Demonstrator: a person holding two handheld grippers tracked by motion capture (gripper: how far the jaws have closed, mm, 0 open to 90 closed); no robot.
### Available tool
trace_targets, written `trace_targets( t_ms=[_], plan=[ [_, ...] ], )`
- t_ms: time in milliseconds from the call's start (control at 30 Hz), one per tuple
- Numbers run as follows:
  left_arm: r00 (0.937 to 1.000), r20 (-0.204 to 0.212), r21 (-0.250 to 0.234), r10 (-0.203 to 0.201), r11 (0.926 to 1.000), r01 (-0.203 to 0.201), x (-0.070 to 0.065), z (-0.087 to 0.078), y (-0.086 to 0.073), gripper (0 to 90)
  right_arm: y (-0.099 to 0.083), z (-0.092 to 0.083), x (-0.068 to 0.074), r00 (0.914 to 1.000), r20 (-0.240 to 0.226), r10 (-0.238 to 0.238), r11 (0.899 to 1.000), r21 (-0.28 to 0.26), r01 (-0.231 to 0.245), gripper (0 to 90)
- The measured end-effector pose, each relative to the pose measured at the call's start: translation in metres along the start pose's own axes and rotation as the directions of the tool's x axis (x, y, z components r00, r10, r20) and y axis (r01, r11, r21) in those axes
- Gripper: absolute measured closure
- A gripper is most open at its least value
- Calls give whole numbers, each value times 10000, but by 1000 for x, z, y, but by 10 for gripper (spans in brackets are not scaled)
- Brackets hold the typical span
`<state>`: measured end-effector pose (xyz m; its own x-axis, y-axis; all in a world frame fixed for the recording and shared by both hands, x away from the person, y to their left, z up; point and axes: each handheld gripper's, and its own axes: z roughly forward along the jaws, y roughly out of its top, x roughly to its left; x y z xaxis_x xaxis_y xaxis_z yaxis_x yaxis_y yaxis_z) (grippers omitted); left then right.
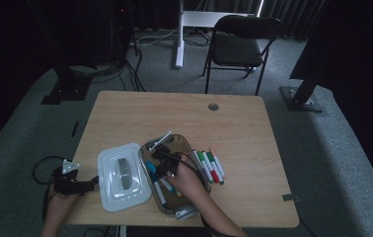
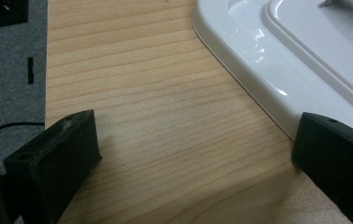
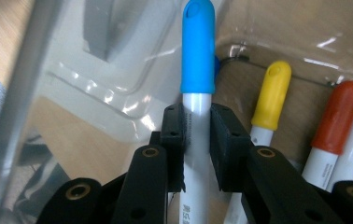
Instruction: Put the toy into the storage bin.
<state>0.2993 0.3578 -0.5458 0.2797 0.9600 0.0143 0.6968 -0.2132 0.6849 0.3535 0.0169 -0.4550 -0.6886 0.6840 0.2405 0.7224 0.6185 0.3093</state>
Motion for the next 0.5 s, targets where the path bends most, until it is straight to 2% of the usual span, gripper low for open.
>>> trace_targets(
  t_ms=[133, 300, 333, 500],
  plan=[
    [10000, 11, -2, -20, 10000, 20, 0, 0, 0, 12, 0, 5, 1, 9998, 187, -46, 9994, 344, 40, 763],
    [10000, 10, -1, -21, 10000, 21, 0, 0, 0, 12, 2, 8, 2, 9997, 257, -52, 9988, 496, 39, 760],
    [10000, 11, -1, -18, 10000, 18, 0, 0, 0, 12, 2, 11, 3, 9996, 281, -85, 9974, 713, 65, 757],
    [10000, 12, -1, -19, 10000, 19, 0, 0, 0, 12, 2, 16, 2, 9996, 265, -135, 9941, 1083, 106, 752]
  ],
)
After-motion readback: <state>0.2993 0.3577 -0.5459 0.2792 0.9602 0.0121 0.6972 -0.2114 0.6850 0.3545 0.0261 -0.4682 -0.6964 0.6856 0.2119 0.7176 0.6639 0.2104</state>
